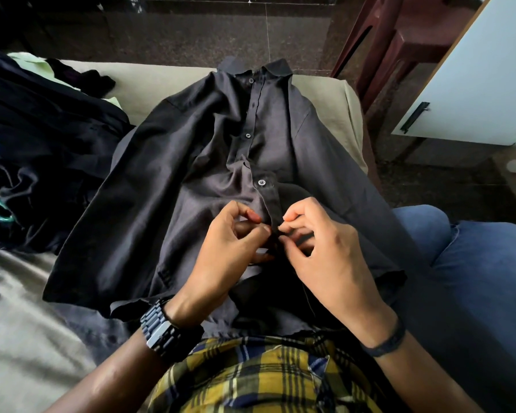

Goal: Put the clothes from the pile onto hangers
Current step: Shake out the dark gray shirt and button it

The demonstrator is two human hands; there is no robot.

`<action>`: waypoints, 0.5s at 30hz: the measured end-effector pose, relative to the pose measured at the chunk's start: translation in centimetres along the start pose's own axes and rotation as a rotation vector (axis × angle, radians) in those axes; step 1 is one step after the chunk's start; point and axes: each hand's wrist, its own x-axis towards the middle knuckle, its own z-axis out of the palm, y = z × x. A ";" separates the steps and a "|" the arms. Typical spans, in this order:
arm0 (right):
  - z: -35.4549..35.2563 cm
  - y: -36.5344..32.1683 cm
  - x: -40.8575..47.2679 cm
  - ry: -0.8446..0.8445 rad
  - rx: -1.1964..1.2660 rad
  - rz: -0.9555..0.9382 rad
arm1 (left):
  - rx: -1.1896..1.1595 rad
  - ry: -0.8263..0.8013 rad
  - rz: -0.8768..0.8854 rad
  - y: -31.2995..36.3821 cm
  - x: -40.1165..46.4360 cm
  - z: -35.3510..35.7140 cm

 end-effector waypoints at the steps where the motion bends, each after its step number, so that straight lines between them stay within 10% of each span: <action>1: 0.0 0.1 0.0 -0.003 -0.003 -0.007 | 0.000 -0.004 0.004 0.0 0.0 0.0; 15: -0.8 1.0 2.2 -0.050 0.745 0.532 | 0.063 -0.132 0.111 -0.1 2.0 -0.7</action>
